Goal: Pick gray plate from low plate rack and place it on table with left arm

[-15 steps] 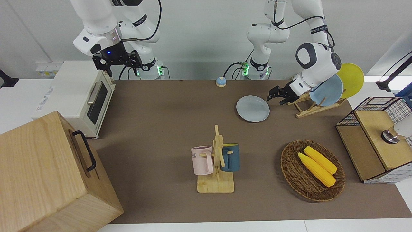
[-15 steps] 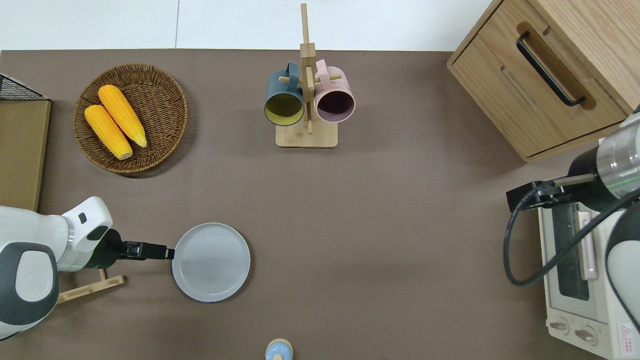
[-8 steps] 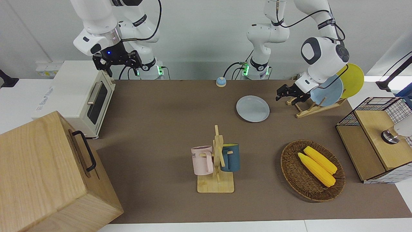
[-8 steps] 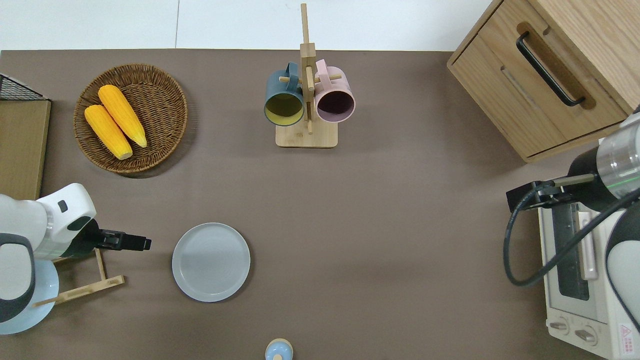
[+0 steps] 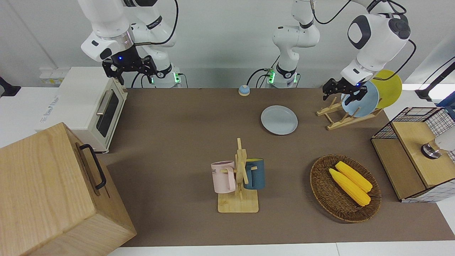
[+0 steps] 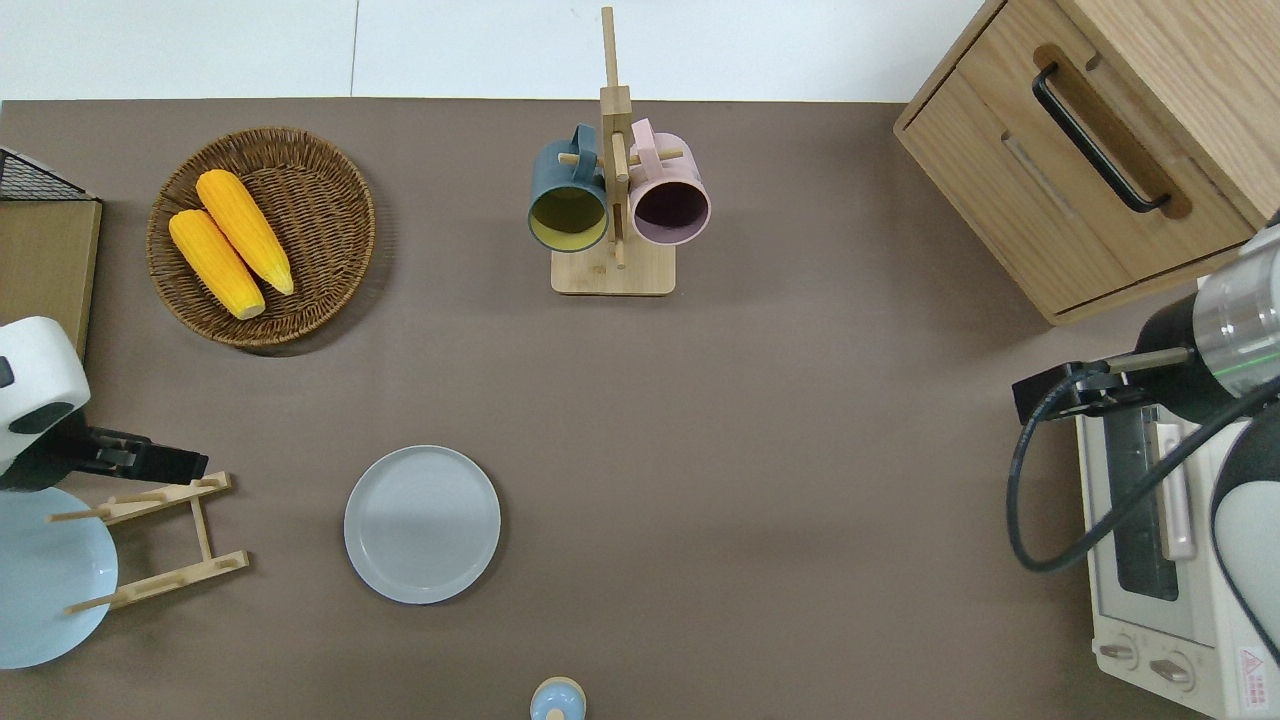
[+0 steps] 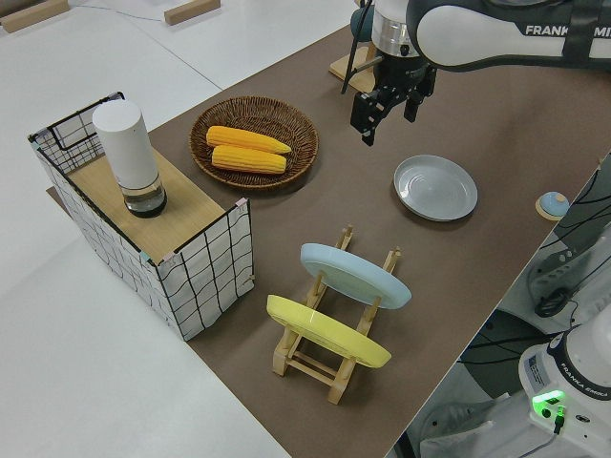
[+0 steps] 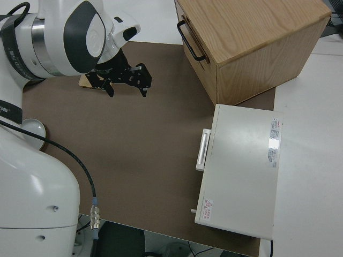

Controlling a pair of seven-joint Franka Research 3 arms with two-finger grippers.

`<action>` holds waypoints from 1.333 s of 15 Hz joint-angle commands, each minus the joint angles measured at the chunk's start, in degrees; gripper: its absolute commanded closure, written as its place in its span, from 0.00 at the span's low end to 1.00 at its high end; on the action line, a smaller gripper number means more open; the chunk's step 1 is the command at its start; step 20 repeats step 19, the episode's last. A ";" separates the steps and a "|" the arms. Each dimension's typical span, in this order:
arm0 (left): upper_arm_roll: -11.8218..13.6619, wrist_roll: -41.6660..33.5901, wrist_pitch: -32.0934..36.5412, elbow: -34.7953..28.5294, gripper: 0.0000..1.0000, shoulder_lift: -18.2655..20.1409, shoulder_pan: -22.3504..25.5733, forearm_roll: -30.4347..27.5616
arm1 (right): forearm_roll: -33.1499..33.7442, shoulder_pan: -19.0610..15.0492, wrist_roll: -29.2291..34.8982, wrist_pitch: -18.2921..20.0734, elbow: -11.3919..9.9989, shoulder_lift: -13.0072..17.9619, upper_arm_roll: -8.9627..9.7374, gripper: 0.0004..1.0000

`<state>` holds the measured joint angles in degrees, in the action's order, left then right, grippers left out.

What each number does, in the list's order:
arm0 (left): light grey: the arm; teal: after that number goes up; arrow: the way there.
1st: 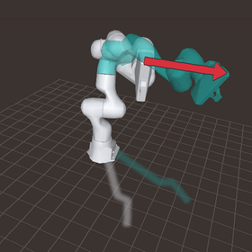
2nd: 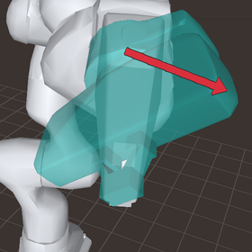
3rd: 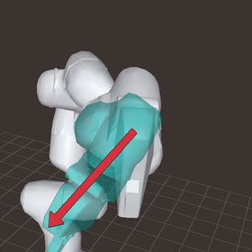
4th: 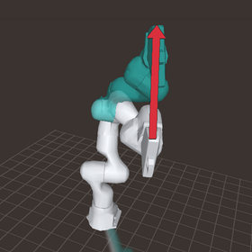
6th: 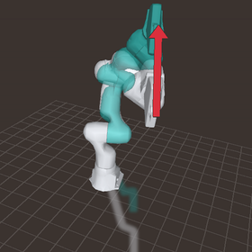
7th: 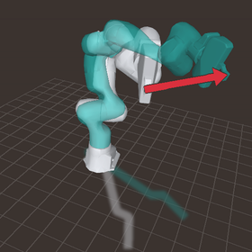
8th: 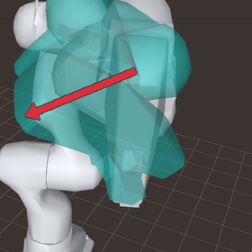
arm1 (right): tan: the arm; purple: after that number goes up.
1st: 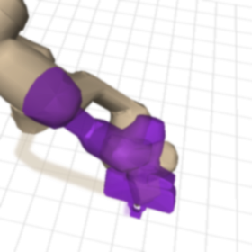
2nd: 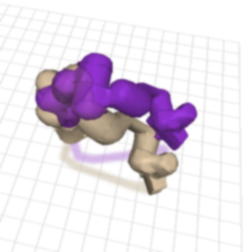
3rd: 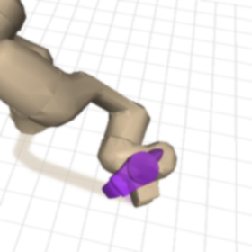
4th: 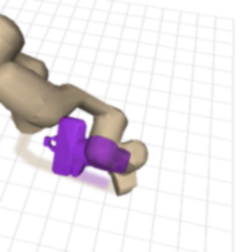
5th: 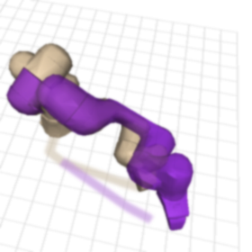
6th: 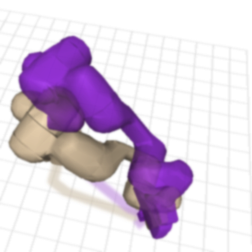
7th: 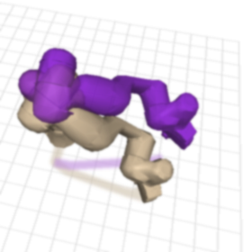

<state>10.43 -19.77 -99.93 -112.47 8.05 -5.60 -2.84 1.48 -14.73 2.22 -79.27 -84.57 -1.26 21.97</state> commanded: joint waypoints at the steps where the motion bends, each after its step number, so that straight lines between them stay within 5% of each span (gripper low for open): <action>1: -0.58 1.13 4.56 5.58 0.01 -0.40 -0.46 3.71 | 0.37 -1.44 0.68 0.69 0.46 0.12 1.24 0.02; 5: -2.68 2.01 8.26 9.72 0.01 -0.40 -0.72 8.20 | 0.37 -1.44 0.68 0.78 0.37 0.12 1.24 0.02; 8: -2.96 9.20 9.05 11.47 0.01 -0.40 -0.64 7.42 | 0.37 -1.44 0.68 0.69 0.46 0.12 1.24 0.02; 20: -2.25 9.84 10.99 13.33 0.01 -0.67 -0.37 2.76 | 0.37 -1.44 0.68 0.69 0.46 0.12 1.24 0.02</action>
